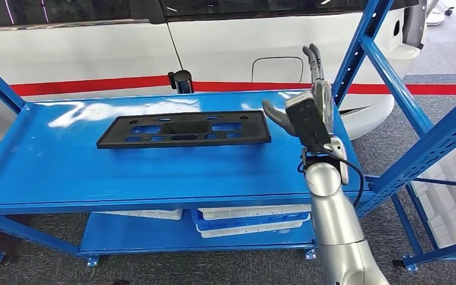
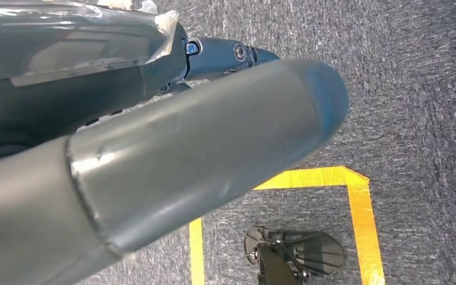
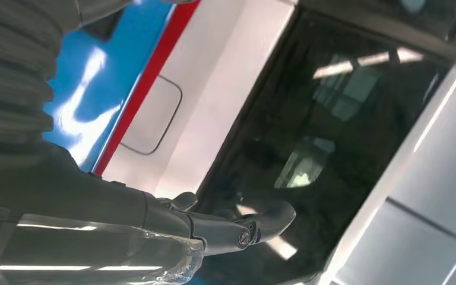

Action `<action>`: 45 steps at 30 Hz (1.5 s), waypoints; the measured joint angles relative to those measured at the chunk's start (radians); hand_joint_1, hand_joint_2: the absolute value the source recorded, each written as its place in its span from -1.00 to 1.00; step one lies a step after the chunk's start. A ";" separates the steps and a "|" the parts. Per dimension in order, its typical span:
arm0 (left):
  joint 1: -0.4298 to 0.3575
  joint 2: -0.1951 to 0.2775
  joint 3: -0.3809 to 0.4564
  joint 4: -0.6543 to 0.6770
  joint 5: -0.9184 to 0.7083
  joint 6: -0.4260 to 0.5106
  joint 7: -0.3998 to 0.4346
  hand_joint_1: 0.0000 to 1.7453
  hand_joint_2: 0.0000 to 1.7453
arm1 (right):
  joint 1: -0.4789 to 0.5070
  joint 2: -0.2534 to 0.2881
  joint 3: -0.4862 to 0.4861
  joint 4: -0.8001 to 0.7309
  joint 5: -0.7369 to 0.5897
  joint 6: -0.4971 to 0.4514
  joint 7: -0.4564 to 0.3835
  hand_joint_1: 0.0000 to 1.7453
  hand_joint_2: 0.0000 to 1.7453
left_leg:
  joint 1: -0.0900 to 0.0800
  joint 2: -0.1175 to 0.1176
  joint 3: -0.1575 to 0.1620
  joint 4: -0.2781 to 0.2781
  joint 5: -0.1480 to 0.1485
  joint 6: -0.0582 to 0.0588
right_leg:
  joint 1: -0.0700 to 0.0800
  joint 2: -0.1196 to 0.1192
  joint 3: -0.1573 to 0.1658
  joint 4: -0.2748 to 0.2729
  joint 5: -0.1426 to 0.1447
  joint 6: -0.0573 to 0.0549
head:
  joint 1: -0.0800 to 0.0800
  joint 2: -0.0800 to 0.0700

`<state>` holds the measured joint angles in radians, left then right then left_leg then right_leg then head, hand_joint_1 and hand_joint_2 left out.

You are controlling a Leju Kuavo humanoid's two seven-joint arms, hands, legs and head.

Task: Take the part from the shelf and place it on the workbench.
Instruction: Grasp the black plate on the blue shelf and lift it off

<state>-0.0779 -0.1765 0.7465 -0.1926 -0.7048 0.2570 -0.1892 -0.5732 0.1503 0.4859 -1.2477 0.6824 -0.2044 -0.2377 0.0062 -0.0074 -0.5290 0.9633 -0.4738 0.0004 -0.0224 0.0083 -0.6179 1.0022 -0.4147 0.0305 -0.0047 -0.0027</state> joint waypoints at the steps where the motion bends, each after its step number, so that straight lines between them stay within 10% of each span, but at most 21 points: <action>1: -0.001 -0.001 0.000 0.000 -0.005 -0.001 0.002 -1.00 -1.00 | 0.007 0.008 0.024 0.000 0.023 0.005 0.006 -1.00 1.00 | -0.001 0.000 0.000 0.000 0.000 0.000 | 0.000 0.000 0.000 0.000 0.000 0.000 | 0.000 0.000; 23: -0.007 -0.009 0.006 0.000 0.013 0.012 0.008 -1.00 -1.00 | 0.034 0.125 0.263 0.100 0.207 0.003 0.056 -1.00 1.00 | -0.005 0.000 -0.002 0.003 -0.002 0.002 | -0.006 0.000 0.002 -0.002 0.000 0.000 | 0.000 0.000; 45: -0.004 -0.019 0.045 0.000 -0.005 0.037 0.009 -1.00 -1.00 | -0.148 0.190 0.670 0.683 0.471 -0.171 0.492 -1.00 1.00 | -0.006 -0.001 -0.002 0.005 -0.002 0.003 | -0.006 -0.001 0.004 -0.004 0.000 0.000 | 0.000 0.000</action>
<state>-0.0821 -0.1953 0.7915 -0.1926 -0.7096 0.2937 -0.1805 -0.7212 0.3403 1.1564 -0.5650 1.1536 -0.3752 0.2541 0.0002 -0.0087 -0.5309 0.9686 -0.4758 0.0032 -0.0280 0.0074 -0.6143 0.9981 -0.4148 0.0309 -0.0046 -0.0027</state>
